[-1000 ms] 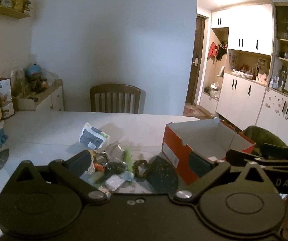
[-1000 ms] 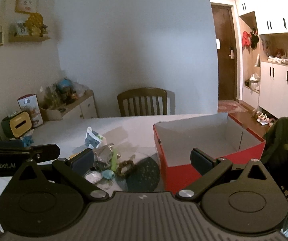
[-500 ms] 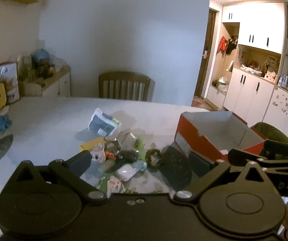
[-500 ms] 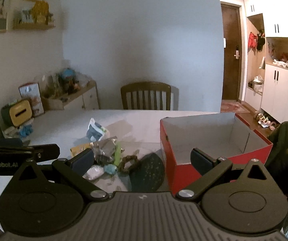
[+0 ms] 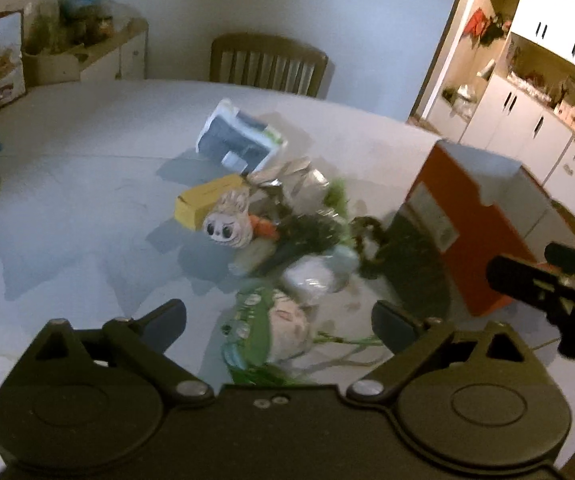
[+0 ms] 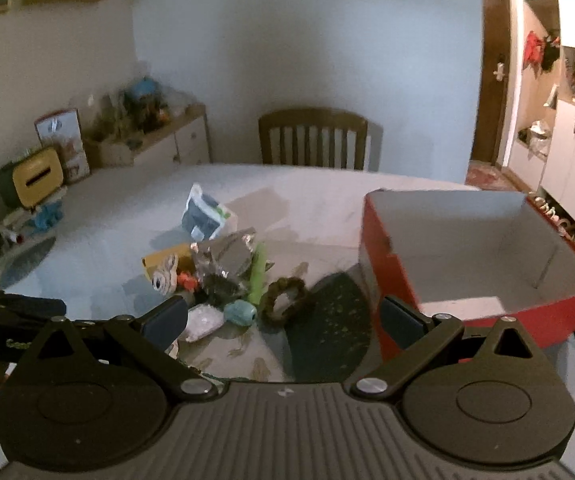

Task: Organize objects
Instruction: 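Reach the left gripper toward the green-and-white plush toy in the pile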

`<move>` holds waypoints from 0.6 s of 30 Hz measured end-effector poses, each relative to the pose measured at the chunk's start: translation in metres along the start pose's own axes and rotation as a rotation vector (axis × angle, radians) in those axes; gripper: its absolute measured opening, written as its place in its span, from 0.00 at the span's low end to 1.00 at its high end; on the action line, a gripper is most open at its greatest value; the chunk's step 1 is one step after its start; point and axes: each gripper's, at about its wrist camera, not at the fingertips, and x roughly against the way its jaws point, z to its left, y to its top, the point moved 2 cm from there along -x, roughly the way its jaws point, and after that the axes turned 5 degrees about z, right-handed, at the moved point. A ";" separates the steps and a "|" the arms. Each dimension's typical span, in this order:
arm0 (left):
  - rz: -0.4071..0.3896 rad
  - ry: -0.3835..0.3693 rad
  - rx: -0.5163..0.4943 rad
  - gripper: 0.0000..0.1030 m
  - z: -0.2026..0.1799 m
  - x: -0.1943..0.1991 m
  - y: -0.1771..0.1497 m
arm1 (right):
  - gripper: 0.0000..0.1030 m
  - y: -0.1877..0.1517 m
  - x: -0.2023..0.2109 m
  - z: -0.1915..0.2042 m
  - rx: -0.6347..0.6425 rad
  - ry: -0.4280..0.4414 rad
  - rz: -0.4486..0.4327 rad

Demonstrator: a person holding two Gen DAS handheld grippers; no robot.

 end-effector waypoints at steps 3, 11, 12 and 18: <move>-0.005 -0.013 -0.049 0.95 0.005 -0.012 0.000 | 0.96 0.005 -0.024 0.011 0.002 0.004 0.040; 0.033 -0.080 -0.167 0.90 0.004 -0.035 -0.006 | 0.88 0.017 -0.085 0.034 -0.050 0.058 0.180; 0.040 -0.085 -0.171 0.89 0.005 -0.038 -0.006 | 0.86 0.017 -0.091 0.037 -0.055 0.063 0.195; 0.068 -0.120 -0.185 0.82 0.010 -0.052 -0.006 | 0.73 0.015 -0.129 0.052 -0.091 0.091 0.300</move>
